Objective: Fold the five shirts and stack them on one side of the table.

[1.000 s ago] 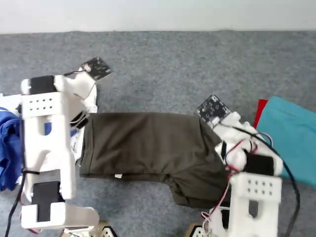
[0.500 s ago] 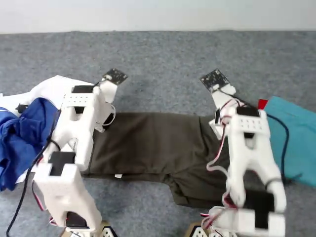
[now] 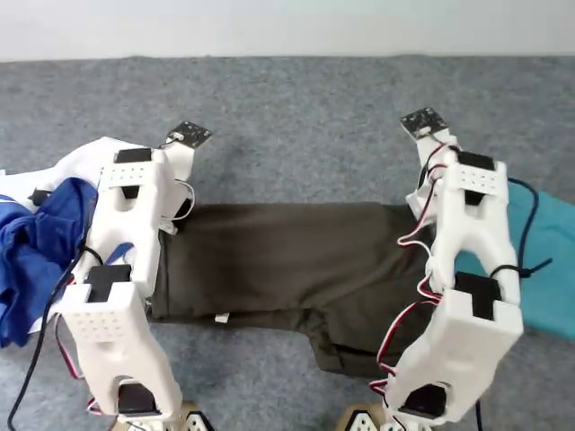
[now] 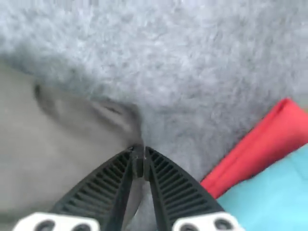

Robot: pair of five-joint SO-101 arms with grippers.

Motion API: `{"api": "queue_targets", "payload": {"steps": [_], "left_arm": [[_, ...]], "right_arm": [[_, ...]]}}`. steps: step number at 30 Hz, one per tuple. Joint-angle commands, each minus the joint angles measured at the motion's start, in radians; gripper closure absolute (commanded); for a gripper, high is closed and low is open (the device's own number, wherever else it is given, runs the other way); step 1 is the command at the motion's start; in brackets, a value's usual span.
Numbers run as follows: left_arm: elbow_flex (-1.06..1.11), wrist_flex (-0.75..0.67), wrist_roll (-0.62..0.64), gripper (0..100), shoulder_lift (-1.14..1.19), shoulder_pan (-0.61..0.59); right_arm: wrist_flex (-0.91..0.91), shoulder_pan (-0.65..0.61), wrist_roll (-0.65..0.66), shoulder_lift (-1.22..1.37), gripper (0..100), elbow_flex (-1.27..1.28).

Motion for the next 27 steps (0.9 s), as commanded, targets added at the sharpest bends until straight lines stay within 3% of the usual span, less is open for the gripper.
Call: {"api": "queue_targets", "payload": {"steps": [1,6,11,23,27], "left_arm": [[-0.048,0.074,0.008,98,-0.124,0.029],[-0.045,0.137,0.009,98,-0.339,0.104],[-0.039,0.227,0.011,98,-0.468,0.269],[-0.038,0.276,0.011,98,-0.348,0.660],[-0.042,0.265,0.011,98,-0.281,0.787]], "right_arm": [[0.105,-0.018,-0.009,-0.105,98.8,-0.074],[0.242,-0.070,-0.009,-0.260,98.8,-0.072],[0.386,-0.064,-0.009,-0.424,98.8,-0.072],[0.595,0.157,0.002,-0.668,98.6,-0.077],[0.631,0.285,0.078,-0.754,98.4,-0.077]]}}
